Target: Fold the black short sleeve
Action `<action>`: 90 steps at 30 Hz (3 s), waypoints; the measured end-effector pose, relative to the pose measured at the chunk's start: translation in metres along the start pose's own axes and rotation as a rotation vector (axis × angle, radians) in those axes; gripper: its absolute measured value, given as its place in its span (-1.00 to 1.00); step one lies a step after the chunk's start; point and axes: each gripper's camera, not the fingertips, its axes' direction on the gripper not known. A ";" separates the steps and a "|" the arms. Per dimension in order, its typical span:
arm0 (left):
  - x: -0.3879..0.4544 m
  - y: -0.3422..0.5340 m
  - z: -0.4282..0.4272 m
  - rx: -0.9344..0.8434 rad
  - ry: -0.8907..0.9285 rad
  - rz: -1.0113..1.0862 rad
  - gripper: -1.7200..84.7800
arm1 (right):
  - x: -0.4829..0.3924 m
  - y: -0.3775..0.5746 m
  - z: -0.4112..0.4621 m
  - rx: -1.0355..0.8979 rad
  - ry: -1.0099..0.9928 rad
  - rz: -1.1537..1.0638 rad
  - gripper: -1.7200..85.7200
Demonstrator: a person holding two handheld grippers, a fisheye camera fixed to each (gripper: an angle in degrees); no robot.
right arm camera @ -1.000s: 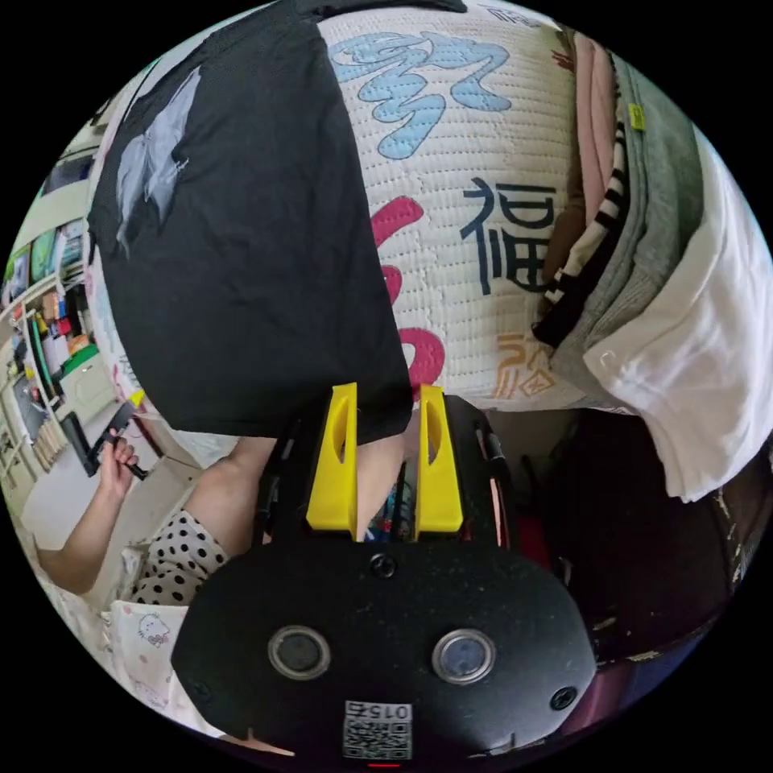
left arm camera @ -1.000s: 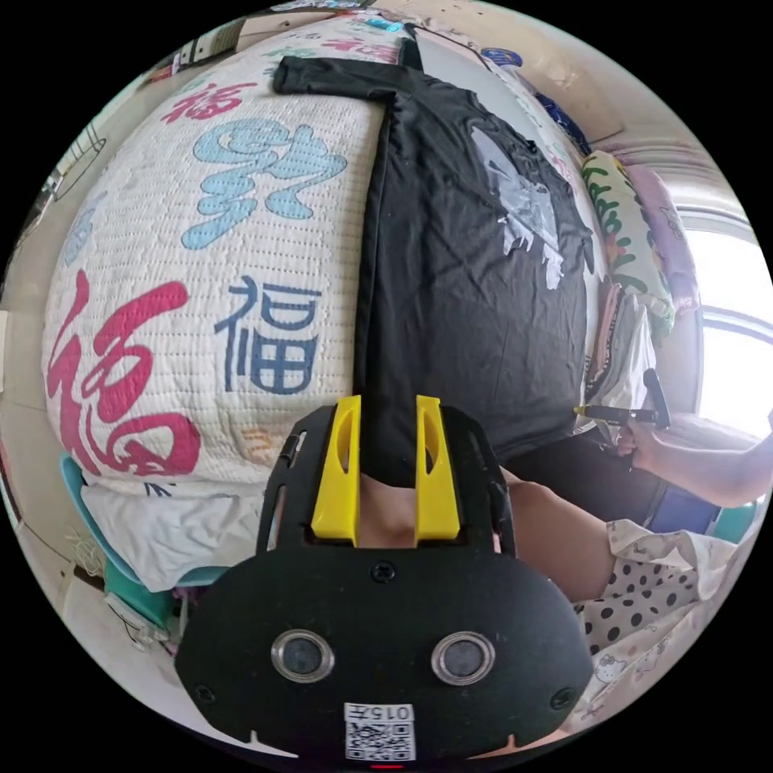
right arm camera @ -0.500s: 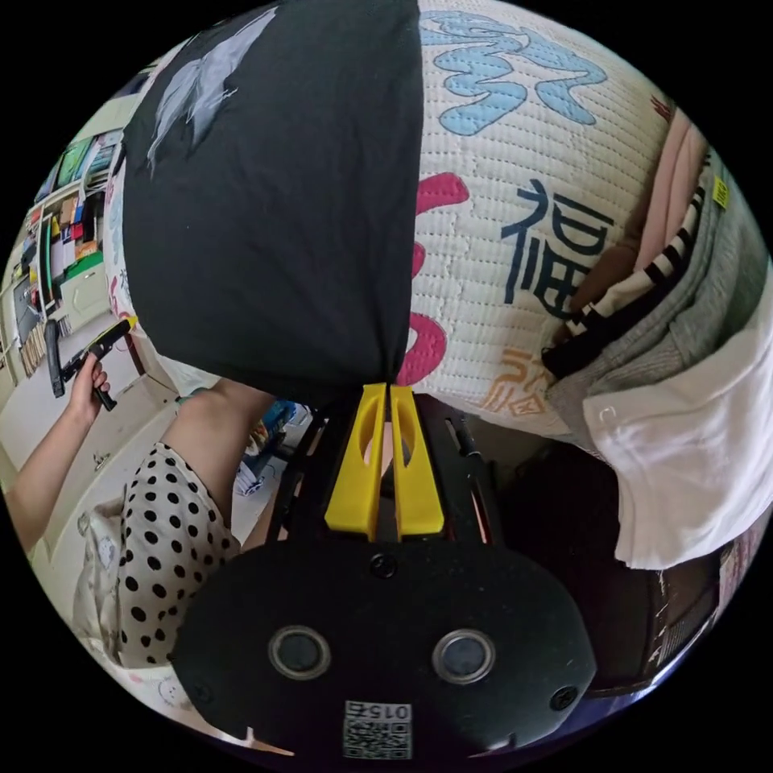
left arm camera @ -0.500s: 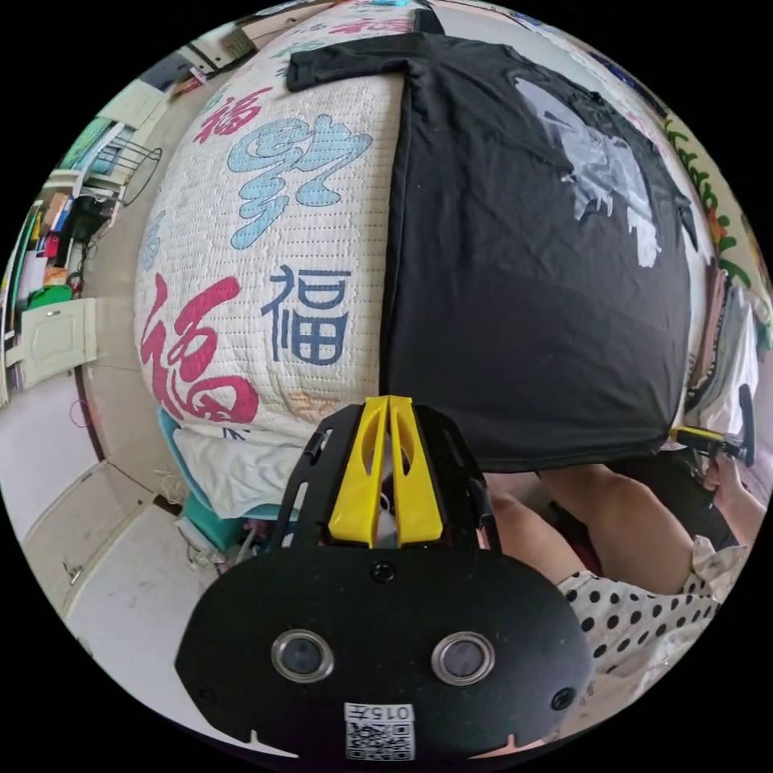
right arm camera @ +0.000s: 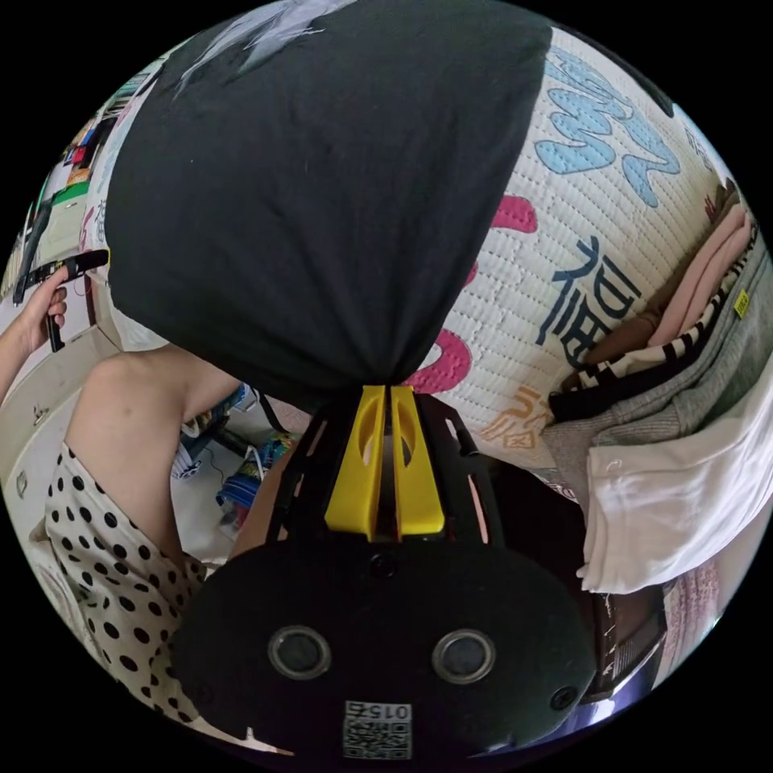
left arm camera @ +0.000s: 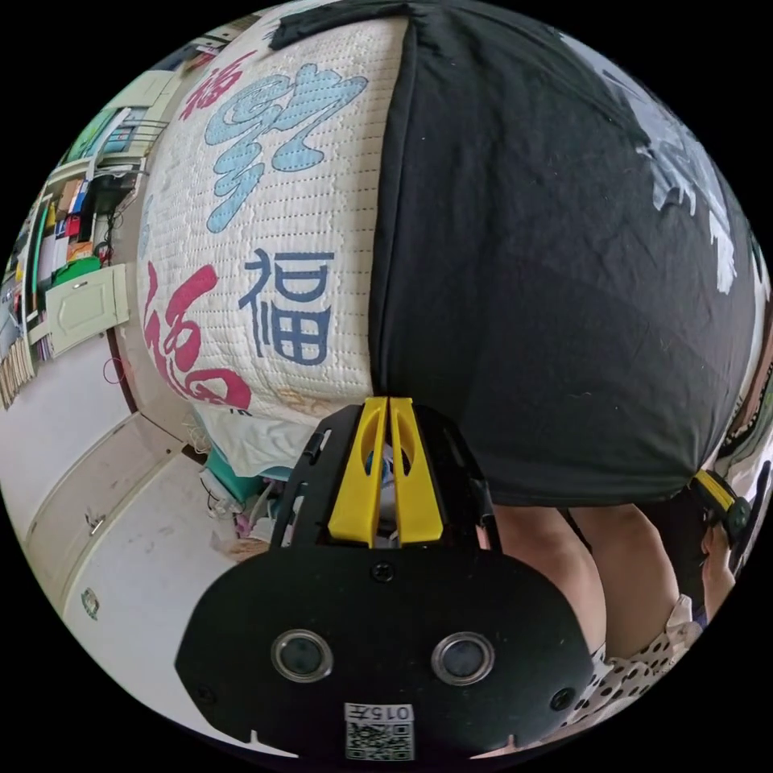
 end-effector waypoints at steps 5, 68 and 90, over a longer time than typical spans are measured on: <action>-0.086 -0.002 -0.028 0.018 0.087 0.002 -0.98 | -0.006 0.022 -0.003 0.031 0.013 0.064 -0.96; -0.768 -0.313 0.250 -0.027 -0.129 0.074 -0.79 | -0.127 0.199 -0.279 0.016 -0.349 0.401 -0.74; -0.439 -0.616 0.157 0.534 0.400 0.631 -0.82 | -0.027 0.135 -0.583 0.706 -0.658 0.492 -0.78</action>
